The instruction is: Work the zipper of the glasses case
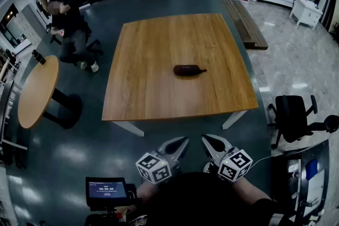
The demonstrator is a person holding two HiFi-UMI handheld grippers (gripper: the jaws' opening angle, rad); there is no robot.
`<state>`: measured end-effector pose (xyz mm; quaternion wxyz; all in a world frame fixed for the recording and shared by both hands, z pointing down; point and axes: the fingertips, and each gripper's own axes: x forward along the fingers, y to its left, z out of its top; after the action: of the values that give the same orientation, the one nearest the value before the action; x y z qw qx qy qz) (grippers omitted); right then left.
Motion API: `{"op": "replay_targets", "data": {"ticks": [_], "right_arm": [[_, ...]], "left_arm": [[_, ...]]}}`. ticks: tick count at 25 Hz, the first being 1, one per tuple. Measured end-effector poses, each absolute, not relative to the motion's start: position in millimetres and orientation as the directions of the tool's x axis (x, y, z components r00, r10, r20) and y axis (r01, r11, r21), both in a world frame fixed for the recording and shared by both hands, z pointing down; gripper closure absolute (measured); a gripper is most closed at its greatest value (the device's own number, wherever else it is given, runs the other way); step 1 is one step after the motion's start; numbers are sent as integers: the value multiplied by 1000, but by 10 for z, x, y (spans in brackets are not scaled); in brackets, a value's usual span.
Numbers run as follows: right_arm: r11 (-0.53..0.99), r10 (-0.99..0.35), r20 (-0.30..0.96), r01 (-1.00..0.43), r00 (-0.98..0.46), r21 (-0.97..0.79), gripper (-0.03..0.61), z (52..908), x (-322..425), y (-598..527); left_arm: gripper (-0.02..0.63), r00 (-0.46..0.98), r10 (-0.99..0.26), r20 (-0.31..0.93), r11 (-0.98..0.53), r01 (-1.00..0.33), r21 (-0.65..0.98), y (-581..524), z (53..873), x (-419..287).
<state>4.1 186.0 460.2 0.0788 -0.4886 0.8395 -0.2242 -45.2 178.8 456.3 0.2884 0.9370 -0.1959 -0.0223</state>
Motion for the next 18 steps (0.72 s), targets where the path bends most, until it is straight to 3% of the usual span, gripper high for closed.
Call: {"op": "replay_targets", "data": {"ticks": [18], "right_arm": [[458, -837, 66, -762, -543, -457, 574, 4576, 251, 1903]], "left_arm": [[611, 916, -393, 78, -738, -365, 567, 1818, 4597, -199]]}}
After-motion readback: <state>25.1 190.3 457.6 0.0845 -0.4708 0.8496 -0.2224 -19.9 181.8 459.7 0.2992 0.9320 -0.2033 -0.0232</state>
